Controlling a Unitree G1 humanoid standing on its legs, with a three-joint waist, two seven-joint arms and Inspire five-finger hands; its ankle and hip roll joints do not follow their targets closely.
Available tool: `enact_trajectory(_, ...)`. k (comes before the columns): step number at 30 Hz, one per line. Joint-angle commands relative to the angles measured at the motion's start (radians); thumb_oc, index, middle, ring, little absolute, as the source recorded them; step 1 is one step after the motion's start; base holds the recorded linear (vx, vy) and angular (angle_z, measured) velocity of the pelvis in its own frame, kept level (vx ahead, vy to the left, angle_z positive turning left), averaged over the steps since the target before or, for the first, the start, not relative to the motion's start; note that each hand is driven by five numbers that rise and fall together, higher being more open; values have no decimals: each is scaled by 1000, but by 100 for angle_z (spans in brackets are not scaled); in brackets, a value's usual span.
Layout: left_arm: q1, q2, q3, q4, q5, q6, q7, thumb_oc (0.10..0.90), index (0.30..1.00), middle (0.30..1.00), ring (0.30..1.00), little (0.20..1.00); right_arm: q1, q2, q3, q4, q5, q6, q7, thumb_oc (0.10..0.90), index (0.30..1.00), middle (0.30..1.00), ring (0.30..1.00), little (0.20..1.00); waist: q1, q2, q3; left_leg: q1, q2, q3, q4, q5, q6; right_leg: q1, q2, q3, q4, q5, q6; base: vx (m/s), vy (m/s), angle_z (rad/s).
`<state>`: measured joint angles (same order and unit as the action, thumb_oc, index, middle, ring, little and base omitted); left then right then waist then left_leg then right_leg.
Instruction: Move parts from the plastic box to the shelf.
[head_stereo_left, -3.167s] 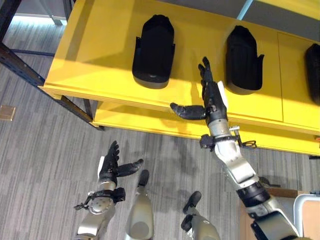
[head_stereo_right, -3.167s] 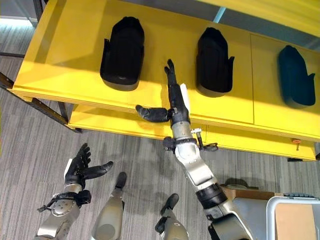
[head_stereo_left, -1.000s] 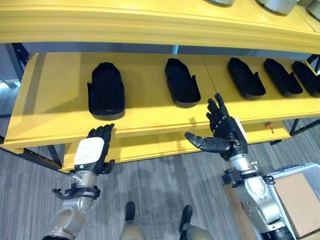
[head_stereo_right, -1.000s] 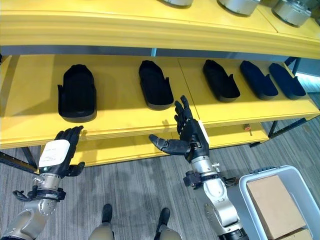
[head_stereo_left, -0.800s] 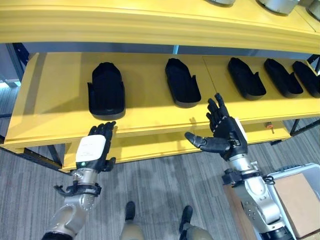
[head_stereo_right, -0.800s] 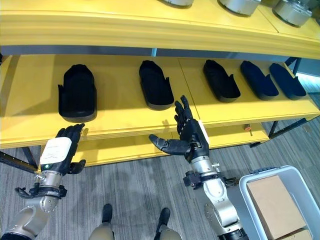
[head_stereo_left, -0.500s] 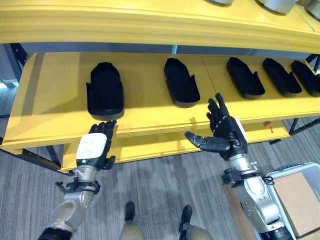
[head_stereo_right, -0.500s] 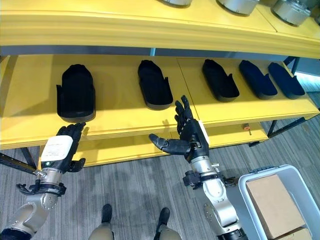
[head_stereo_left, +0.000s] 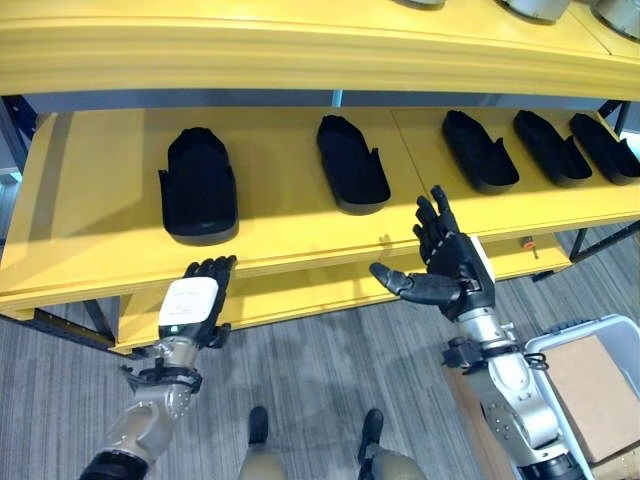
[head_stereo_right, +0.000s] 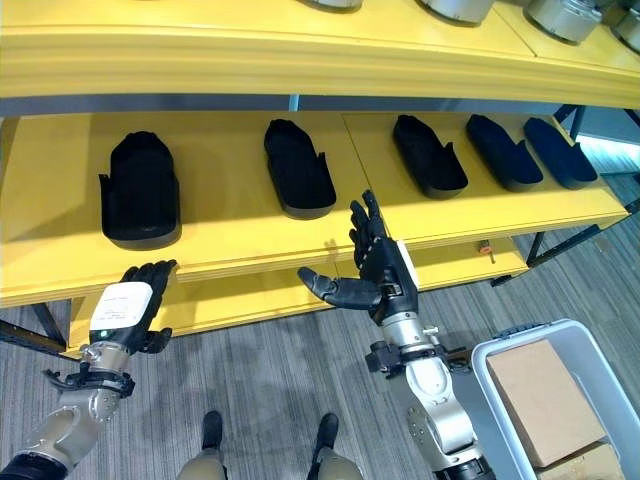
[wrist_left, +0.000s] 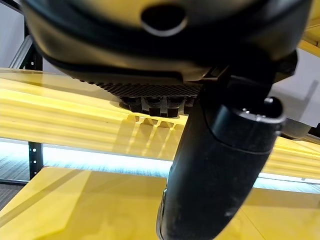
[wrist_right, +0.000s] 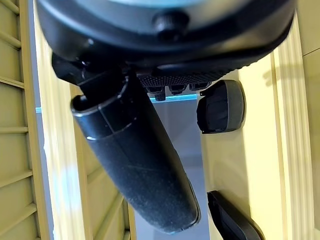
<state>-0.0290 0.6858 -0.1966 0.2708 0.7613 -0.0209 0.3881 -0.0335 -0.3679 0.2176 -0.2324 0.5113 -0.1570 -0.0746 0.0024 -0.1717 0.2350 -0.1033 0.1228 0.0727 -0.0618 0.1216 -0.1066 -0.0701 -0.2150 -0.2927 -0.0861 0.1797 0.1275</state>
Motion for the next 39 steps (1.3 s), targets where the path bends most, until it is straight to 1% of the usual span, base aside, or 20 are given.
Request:
enact_trajectory(1,-145,60,6,23,34,-7,87,900,1000,1000,1000,1000,-59,-6,-48,-151,-17,-144,-1,900,1000,1000,1000,1000,-1,-3,-45,5,4,46,-19,-43,51,50,-50,-18,57,-87,62,0,0,0)
enact_trajectory(21,-183,70,8,81,18,16,102,900,1000,1000,1000,1000,-54,-14,-44,-155,-21,-146,-2,900,1000,1000,1000,1000,-7,-12,-25,1,6,52,-16,-45,51,38,-48,-8,59,-87,62,1,1,-1)
enact_trajectory(39,-236,89,-21,182,2,34,102,900,1000,1000,1000,1000,-39,-24,-33,-162,-13,-149,7,900,1000,1000,1000,1000,-11,-34,10,-12,2,55,-3,-48,55,24,-49,1,70,-87,61,0,0,0)
